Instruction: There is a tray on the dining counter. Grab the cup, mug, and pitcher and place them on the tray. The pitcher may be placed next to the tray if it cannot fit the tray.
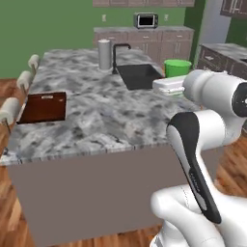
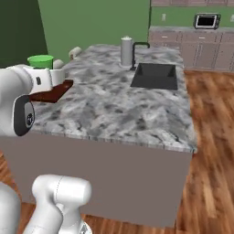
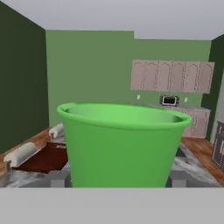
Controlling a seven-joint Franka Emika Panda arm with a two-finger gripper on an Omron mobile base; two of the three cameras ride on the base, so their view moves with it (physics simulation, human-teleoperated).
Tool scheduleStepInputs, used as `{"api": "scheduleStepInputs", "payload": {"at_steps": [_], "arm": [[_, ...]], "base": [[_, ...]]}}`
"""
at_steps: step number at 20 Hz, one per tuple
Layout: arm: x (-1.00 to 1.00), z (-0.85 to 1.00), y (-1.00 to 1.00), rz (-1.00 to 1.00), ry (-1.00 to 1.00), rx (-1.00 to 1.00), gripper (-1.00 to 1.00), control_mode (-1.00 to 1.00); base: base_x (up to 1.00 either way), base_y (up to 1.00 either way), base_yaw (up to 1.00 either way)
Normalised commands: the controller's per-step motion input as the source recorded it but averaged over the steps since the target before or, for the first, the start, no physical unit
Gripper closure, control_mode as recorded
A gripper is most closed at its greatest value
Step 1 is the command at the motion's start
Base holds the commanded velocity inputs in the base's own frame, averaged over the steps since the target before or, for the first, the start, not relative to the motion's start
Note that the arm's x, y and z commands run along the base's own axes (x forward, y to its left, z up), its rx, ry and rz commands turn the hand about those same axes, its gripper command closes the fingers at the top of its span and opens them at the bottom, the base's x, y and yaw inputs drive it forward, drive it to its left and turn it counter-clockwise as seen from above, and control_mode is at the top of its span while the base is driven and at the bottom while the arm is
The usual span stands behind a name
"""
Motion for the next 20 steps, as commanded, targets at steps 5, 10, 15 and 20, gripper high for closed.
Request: {"api": "scheduleStepInputs", "payload": {"at_steps": [5, 10, 15, 20], "arm": [[0.00, 0.00, 0.00, 0.00, 0.00, 0.00, 1.00, 1.00], [0.00, 0.00, 0.00, 0.00, 0.00, 0.00, 1.00, 1.00], [0.00, 0.00, 0.00, 0.00, 0.00, 0.00, 1.00, 1.00], [0.00, 0.00, 0.00, 0.00, 0.00, 0.00, 1.00, 1.00]], "base": [[0.79, 1.00, 0.00], [0.11, 1.00, -0.08], [-0.02, 1.00, -0.19], [0.02, 1.00, -0.45]]}}
